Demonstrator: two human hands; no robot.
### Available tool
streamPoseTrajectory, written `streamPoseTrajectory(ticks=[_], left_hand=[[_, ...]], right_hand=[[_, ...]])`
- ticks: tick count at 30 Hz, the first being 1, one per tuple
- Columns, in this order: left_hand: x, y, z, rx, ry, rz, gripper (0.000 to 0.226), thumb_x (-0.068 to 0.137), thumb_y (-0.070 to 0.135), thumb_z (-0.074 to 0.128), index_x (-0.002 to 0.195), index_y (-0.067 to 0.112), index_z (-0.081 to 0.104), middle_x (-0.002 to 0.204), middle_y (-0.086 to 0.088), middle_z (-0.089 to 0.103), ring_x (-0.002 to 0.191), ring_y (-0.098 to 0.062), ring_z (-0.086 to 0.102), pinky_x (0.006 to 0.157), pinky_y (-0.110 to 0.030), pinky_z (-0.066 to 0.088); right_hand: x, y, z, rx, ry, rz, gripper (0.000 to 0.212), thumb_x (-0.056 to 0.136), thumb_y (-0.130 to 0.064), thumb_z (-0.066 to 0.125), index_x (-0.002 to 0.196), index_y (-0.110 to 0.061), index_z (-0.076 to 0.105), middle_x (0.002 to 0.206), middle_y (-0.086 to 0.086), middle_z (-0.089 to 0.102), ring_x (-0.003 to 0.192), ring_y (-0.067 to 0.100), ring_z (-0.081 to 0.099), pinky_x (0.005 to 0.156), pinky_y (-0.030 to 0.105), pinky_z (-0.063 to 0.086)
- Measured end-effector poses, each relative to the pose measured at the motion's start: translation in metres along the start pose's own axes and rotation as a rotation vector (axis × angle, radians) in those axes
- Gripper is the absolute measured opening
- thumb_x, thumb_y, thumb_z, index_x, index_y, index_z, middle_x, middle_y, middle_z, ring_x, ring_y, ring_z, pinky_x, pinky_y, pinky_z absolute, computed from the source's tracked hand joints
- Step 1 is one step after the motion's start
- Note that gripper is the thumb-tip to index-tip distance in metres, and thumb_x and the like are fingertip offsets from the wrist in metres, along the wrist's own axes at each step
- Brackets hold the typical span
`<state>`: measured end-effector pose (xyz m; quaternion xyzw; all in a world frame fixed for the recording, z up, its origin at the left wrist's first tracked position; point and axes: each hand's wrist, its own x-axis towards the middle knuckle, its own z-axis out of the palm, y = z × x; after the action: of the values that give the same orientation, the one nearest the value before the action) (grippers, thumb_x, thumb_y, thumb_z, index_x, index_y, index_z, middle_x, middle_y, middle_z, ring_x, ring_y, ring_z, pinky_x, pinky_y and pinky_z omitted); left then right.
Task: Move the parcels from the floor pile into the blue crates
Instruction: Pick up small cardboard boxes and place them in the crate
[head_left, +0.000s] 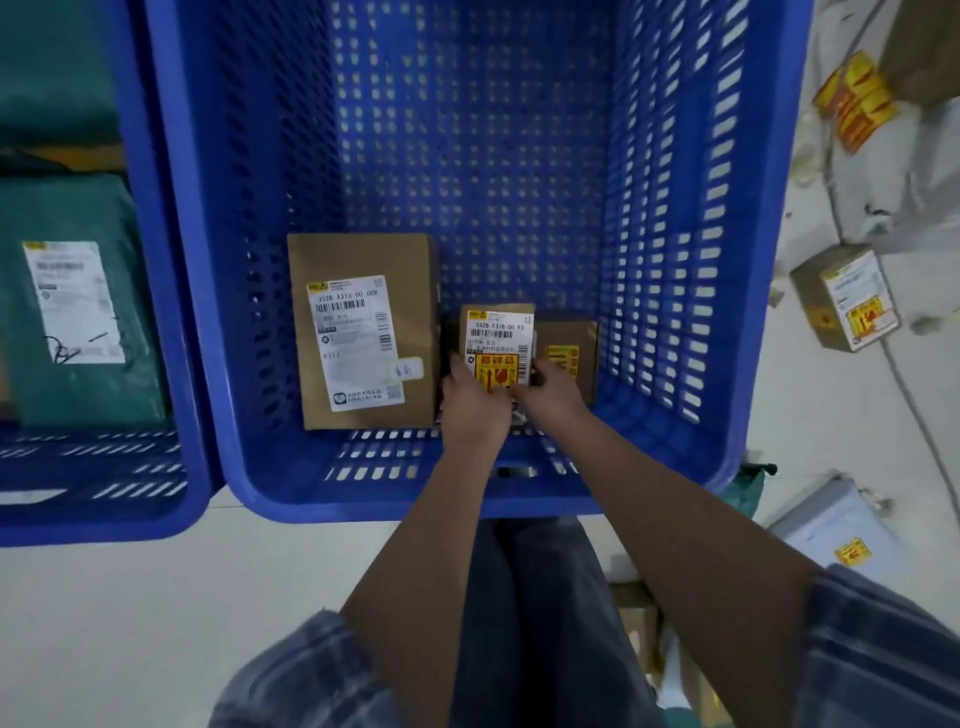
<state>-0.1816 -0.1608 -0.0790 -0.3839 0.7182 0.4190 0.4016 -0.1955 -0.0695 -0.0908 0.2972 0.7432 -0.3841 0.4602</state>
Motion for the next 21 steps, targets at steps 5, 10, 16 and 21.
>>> streamPoseTrajectory(ticks=[5,10,16,21], left_hand=[[0.002,0.001,0.006,0.151,0.021,-0.069,0.077,0.093,0.027,0.049,0.151,0.009,0.000,0.150,-0.015,0.027,0.135,-0.031,0.035,0.107,-0.045,0.038],[0.001,0.011,0.009,0.279,0.041,-0.121,0.075,0.095,0.030,0.044,0.149,0.001,0.001,0.152,-0.017,0.023,0.138,-0.031,0.029,0.112,-0.044,0.031],[-0.009,0.009,0.010,0.569,0.091,-0.009,0.069,0.094,0.032,0.048,0.148,0.008,0.012,0.143,-0.016,0.030,0.129,-0.032,0.038,0.099,-0.042,0.041],[-0.020,0.003,0.015,0.782,-0.063,0.063,0.062,0.095,0.027,0.048,0.149,0.024,0.016,0.152,-0.012,0.014,0.137,-0.031,0.027,0.096,-0.042,0.044]], right_hand=[[0.005,-0.007,0.005,0.186,-0.060,0.073,0.041,0.092,-0.003,0.046,0.132,-0.011,0.050,0.120,0.007,0.060,0.108,0.022,0.057,0.082,0.026,0.045],[0.010,-0.011,0.006,0.199,-0.141,0.201,0.040,0.093,-0.005,0.041,0.132,-0.008,0.048,0.127,0.014,0.059,0.112,0.028,0.058,0.095,0.038,0.050],[0.006,-0.016,-0.007,-0.033,-0.242,0.175,0.029,0.095,-0.017,0.042,0.119,-0.010,0.057,0.105,0.011,0.058,0.083,0.020,0.057,0.067,0.027,0.045],[-0.011,-0.014,-0.018,0.018,-0.234,0.097,0.036,0.098,-0.016,0.036,0.130,-0.010,0.053,0.100,0.007,0.059,0.072,0.013,0.051,0.060,0.023,0.040]])
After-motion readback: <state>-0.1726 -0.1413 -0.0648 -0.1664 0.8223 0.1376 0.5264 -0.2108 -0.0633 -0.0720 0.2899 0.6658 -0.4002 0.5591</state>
